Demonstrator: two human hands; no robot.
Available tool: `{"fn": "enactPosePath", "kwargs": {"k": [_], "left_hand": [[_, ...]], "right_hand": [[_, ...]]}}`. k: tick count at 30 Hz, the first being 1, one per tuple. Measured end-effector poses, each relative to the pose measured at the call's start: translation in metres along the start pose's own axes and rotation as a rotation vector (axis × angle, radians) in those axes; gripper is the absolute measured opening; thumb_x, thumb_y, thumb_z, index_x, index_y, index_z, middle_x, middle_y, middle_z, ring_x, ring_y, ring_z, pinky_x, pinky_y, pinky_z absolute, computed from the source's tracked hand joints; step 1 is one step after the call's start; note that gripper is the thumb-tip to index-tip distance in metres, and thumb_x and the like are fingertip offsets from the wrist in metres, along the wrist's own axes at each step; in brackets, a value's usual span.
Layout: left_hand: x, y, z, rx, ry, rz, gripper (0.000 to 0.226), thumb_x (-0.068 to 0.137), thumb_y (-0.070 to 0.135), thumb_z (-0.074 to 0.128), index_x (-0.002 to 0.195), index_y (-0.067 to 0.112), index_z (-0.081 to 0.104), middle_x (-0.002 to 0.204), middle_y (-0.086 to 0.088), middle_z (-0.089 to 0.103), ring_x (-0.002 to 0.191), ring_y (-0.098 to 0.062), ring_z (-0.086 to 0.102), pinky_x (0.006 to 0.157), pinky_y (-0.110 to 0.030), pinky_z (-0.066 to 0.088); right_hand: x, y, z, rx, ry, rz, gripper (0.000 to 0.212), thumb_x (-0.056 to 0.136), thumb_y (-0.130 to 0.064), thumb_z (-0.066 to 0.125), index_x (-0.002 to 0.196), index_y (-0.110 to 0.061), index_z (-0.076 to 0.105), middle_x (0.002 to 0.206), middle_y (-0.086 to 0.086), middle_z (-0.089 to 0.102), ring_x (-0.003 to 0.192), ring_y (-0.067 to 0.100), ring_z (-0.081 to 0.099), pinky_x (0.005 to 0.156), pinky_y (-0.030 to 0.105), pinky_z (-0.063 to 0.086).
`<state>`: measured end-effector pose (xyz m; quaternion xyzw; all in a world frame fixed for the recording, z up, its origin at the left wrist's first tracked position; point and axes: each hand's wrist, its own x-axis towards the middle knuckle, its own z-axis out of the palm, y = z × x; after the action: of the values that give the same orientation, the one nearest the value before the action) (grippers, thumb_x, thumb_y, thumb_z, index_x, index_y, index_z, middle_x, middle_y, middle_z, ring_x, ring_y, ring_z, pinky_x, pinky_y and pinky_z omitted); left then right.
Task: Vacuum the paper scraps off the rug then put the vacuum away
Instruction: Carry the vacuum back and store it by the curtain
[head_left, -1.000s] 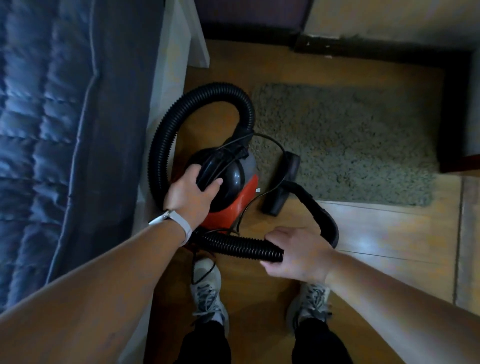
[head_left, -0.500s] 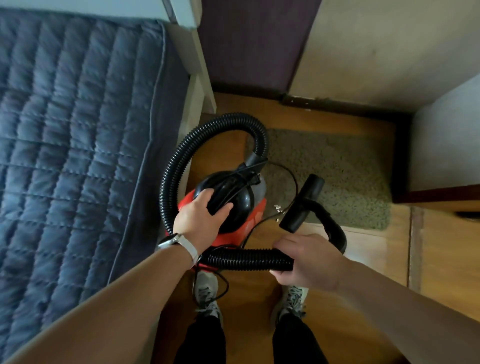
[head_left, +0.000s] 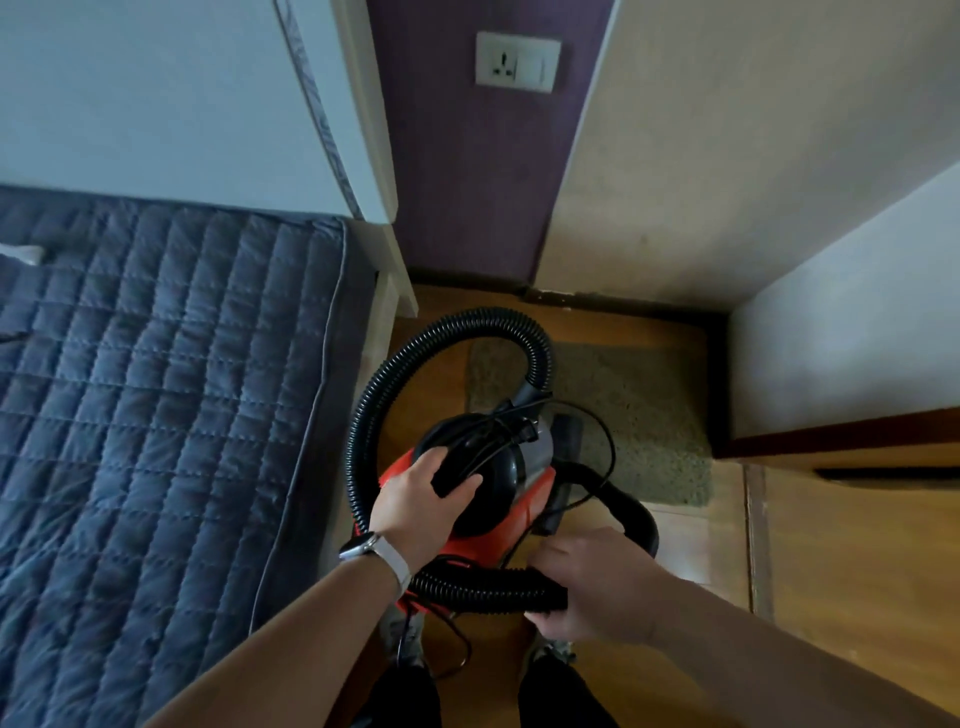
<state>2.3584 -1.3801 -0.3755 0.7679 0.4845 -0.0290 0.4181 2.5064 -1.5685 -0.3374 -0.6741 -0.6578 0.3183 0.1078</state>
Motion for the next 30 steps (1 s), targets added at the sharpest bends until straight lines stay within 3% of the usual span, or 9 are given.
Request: {"fn": "enactPosePath", "kwargs": {"k": [3, 7, 11, 16, 18, 22, 26, 30], "left_hand": [[-0.007, 0.026, -0.009, 0.0, 0.0, 0.013, 0.054, 0.084, 0.061, 0.066, 0.13, 0.033, 0.059, 0.097, 0.021, 0.062, 0.089, -0.002, 0.06, 0.071, -0.015, 0.048], [-0.019, 0.063, -0.019, -0.014, 0.001, 0.04, 0.055, 0.084, 0.062, 0.065, 0.13, 0.034, 0.059, 0.1, 0.023, 0.064, 0.09, 0.0, 0.062, 0.074, -0.019, 0.053], [-0.035, 0.099, -0.031, -0.061, 0.064, 0.038, 0.052, 0.081, 0.065, 0.064, 0.125, 0.037, 0.06, 0.089, 0.033, 0.058, 0.08, 0.015, 0.057, 0.063, -0.005, 0.044], [-0.06, 0.132, -0.039, -0.114, 0.147, 0.018, 0.053, 0.077, 0.069, 0.064, 0.121, 0.041, 0.057, 0.088, 0.033, 0.057, 0.087, 0.006, 0.06, 0.077, -0.023, 0.056], [-0.073, 0.143, -0.04, -0.141, 0.186, 0.008, 0.055, 0.078, 0.066, 0.067, 0.125, 0.038, 0.058, 0.088, 0.035, 0.053, 0.087, 0.005, 0.059, 0.078, -0.022, 0.055], [-0.098, 0.161, -0.043, -0.19, 0.27, 0.014, 0.054, 0.08, 0.063, 0.069, 0.126, 0.035, 0.06, 0.089, 0.037, 0.055, 0.082, 0.013, 0.056, 0.072, -0.014, 0.049], [-0.125, 0.171, -0.05, -0.253, 0.276, -0.011, 0.054, 0.081, 0.061, 0.07, 0.128, 0.035, 0.062, 0.111, 0.017, 0.069, 0.095, -0.003, 0.067, 0.081, -0.032, 0.06], [-0.156, 0.168, -0.063, -0.279, 0.375, -0.023, 0.048, 0.08, 0.061, 0.071, 0.121, 0.037, 0.066, 0.102, 0.02, 0.07, 0.088, 0.001, 0.067, 0.08, -0.031, 0.06]], "right_hand": [[-0.013, -0.005, -0.025, 0.02, 0.034, -0.002, 0.017, 0.073, -0.046, 0.069, 0.078, -0.032, 0.061, 0.068, -0.015, 0.053, 0.064, 0.004, 0.049, 0.052, 0.002, 0.013], [-0.033, -0.009, -0.059, 0.028, 0.019, 0.029, 0.014, 0.076, -0.048, 0.064, 0.075, -0.035, 0.058, 0.067, -0.016, 0.054, 0.058, 0.002, 0.046, 0.051, 0.005, 0.021], [-0.05, -0.006, -0.091, -0.052, 0.06, -0.039, 0.018, 0.078, -0.049, 0.064, 0.079, -0.031, 0.063, 0.07, -0.015, 0.056, 0.058, 0.003, 0.051, 0.052, 0.013, 0.031], [-0.07, -0.003, -0.133, -0.107, 0.075, -0.168, 0.024, 0.083, -0.049, 0.059, 0.085, -0.026, 0.065, 0.075, -0.013, 0.059, 0.062, 0.005, 0.054, 0.05, 0.016, 0.038], [-0.077, -0.003, -0.146, -0.14, 0.057, -0.169, 0.031, 0.085, -0.054, 0.057, 0.092, -0.025, 0.066, 0.08, -0.011, 0.061, 0.068, 0.007, 0.058, 0.055, 0.024, 0.048], [-0.087, -0.006, -0.175, -0.179, 0.142, -0.248, 0.026, 0.078, -0.045, 0.069, 0.086, -0.021, 0.065, 0.074, -0.009, 0.058, 0.063, 0.011, 0.057, 0.052, 0.031, 0.05], [-0.093, -0.017, -0.194, -0.194, 0.199, -0.351, 0.025, 0.076, -0.041, 0.071, 0.088, -0.019, 0.068, 0.075, -0.008, 0.06, 0.064, 0.01, 0.057, 0.052, 0.027, 0.048], [-0.092, -0.039, -0.204, -0.197, 0.19, -0.465, 0.028, 0.081, -0.046, 0.064, 0.088, -0.019, 0.066, 0.074, -0.008, 0.059, 0.063, 0.01, 0.056, 0.052, 0.026, 0.048]]}}
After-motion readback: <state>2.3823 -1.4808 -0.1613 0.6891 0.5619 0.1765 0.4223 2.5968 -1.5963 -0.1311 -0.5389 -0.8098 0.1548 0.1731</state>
